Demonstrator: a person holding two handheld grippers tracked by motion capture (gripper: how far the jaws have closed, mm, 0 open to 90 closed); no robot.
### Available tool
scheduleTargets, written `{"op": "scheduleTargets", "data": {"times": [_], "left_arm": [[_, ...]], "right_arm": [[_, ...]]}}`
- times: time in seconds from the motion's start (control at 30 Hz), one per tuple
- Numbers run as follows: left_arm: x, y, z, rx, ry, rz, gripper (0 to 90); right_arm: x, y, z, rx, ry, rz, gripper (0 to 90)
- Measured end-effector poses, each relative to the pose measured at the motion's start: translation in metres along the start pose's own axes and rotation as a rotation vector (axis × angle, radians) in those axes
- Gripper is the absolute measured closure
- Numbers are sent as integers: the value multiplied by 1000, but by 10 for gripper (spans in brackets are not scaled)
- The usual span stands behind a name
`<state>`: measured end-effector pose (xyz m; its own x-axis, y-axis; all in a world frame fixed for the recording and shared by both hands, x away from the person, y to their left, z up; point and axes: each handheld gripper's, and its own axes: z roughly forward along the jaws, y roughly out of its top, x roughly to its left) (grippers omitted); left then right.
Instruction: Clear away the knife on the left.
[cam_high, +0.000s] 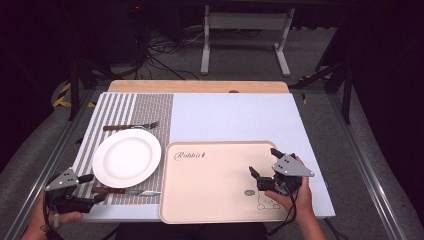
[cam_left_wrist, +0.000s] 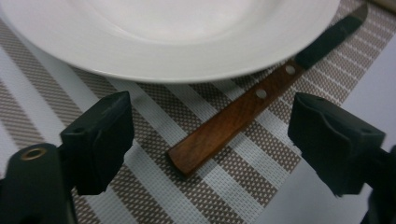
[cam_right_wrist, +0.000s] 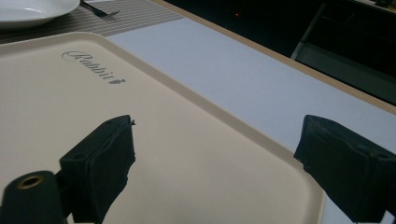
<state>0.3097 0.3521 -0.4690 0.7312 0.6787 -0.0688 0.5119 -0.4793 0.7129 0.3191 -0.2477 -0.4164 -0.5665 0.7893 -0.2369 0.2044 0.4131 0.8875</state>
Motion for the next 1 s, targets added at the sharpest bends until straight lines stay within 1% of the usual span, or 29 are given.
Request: {"op": "scheduleTargets", "data": {"times": [0.03,0.07,0.1,0.13,0.17,0.2,0.23,0.27,0.3,0.37,0.43,0.47,0.5,0.53,0.57,0.67,0.7,0.73,0.77,0.8,0.83,0.87,0.9,0.97,1.0], "left_arm": [[-1,1,2,30,5,15,197],[-3,3,3,43,21,47,225],[-6,4,3,57,20,54,228],[-7,5,2,63,12,75,264],[-9,5,1,65,-8,69,322],[-11,6,1,73,-6,89,359],[-14,7,1,78,-4,114,375],[-15,7,1,80,-20,125,421],[-17,8,1,84,-31,128,442],[-20,9,3,83,-43,147,462],[-22,11,6,78,-66,156,490],[-22,11,6,78,-66,156,509],[-24,12,7,77,-70,156,509],[-25,14,8,77,-74,168,522],[-26,15,10,74,-79,171,545],[-29,16,14,52,-97,180,583],[-31,17,16,49,-100,184,611],[-33,18,17,43,-97,187,615],[-33,18,17,43,-97,187,638],[-33,18,18,39,-102,191,638],[-34,18,18,31,-93,194,670],[-35,17,19,26,-93,191,688],[-35,17,19,20,-96,188,727],[-37,17,21,11,-93,188,737],[-38,19,21,17,-80,200,760]], "right_arm": [[0,0,1,0,1,-1,115],[0,0,1,0,2,1,115],[0,-1,2,5,1,4,116],[0,-1,2,11,-2,2,116],[1,-1,3,16,-1,-1,116],[1,-1,3,20,-2,-3,117],[1,-2,4,28,-2,-6,116],[2,-2,4,29,-4,-11,116],[2,-2,4,30,-5,-11,116],[3,-1,5,30,-8,-10,117],[3,-1,5,31,-14,-11,117],[3,-1,5,31,-14,-11,117],[3,-2,5,34,-16,-12,118],[3,-2,6,37,-15,-10,119],[3,-2,6,37,-17,-12,119],[4,-2,6,33,-20,-11,128],[4,-2,6,32,-20,-14,129],[5,-1,6,31,-19,-20,129],[6,-1,6,28,-20,-21,130],[6,-1,6,28,-20,-21,130],[6,-1,6,26,-21,-22,129],[6,-1,6,26,-22,-26,130],[7,-1,6,26,-21,-27,130],[7,-1,6,24,-19,-26,132],[7,-1,7,25,-19,-28,131]]}}
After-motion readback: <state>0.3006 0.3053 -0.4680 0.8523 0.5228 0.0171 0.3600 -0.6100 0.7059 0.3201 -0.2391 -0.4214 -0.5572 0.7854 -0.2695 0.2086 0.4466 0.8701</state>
